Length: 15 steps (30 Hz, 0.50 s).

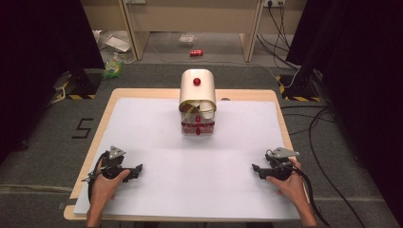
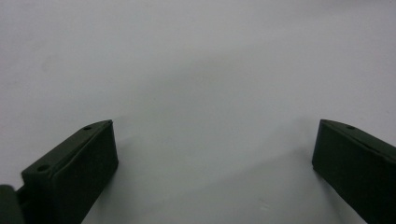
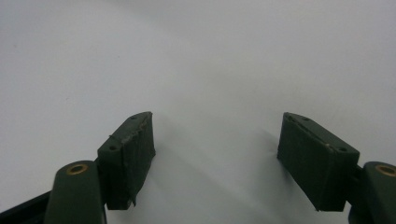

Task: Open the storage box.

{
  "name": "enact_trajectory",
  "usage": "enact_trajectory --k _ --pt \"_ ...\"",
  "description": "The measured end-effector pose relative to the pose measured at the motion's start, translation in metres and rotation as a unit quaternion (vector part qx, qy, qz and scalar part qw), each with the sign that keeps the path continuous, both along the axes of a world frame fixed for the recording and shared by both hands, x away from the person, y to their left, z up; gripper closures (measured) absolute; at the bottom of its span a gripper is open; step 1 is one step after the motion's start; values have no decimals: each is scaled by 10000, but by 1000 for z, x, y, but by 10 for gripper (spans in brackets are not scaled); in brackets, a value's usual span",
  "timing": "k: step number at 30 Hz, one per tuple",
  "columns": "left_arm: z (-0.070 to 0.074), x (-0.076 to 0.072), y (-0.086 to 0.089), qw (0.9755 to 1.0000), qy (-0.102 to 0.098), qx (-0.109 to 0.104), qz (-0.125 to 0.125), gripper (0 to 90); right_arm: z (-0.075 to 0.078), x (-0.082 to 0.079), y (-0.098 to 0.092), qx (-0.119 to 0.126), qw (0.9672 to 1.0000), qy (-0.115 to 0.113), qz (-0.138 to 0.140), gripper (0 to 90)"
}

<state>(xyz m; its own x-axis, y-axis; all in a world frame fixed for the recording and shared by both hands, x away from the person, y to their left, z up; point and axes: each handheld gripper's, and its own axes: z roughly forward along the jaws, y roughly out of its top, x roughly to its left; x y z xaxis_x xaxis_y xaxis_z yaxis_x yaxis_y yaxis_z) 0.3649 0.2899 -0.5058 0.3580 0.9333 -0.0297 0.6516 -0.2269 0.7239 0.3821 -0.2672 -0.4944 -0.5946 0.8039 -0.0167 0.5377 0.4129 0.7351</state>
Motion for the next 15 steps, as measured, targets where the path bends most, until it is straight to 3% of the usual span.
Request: enact_trajectory --k 15 --pt "0 0 0 10000 -1 0 0 0 3 -5 7 -232 9994 -203 -154 261"
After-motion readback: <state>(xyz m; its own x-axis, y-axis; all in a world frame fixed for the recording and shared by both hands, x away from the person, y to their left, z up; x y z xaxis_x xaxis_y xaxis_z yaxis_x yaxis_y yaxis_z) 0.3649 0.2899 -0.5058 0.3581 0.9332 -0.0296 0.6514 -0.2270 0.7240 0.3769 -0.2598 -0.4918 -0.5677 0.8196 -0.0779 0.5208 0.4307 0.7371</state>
